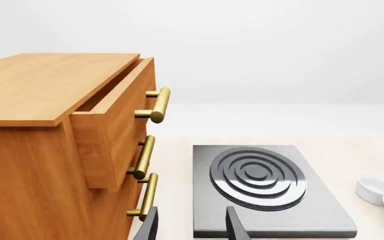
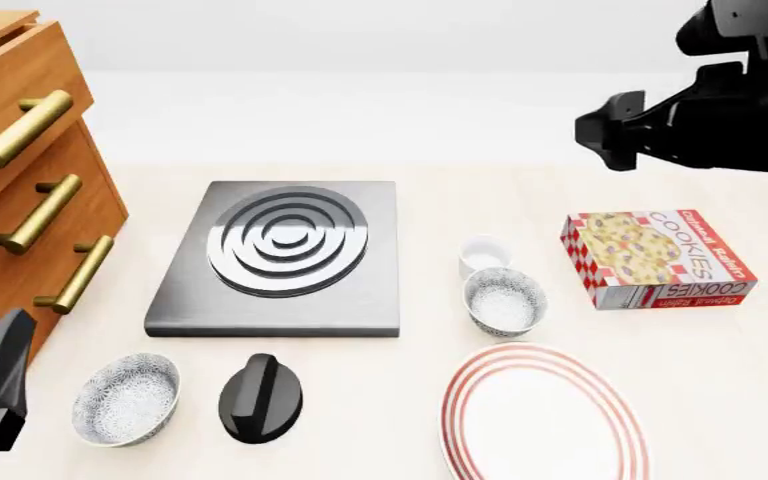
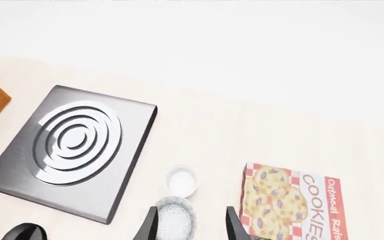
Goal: Pick the akita bowl between the plate and the ramekin and place it on the plate.
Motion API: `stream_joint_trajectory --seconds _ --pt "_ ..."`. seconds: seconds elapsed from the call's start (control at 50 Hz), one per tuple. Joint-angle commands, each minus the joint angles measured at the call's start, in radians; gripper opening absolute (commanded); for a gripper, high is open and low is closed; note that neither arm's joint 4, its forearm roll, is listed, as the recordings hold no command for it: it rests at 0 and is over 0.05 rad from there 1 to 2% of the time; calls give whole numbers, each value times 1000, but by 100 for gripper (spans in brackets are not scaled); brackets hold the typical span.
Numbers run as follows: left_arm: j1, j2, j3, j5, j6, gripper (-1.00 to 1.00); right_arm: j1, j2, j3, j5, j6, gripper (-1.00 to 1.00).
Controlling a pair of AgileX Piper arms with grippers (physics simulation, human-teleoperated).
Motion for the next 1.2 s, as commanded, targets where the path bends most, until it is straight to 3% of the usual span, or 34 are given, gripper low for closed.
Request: stream_joint_trajectory --seconds 0.02,0.6,1.04,1.2 --pt "0 0 0 0 0 100 -24 0 35 -27 -3 100" --pt "0 0 0 0 0 100 -12 56 151 -130 98 100" --pt "0 0 0 0 0 100 5 144 198 -230 243 100" --pt "0 0 0 0 0 100 -17 157 226 -257 238 100"
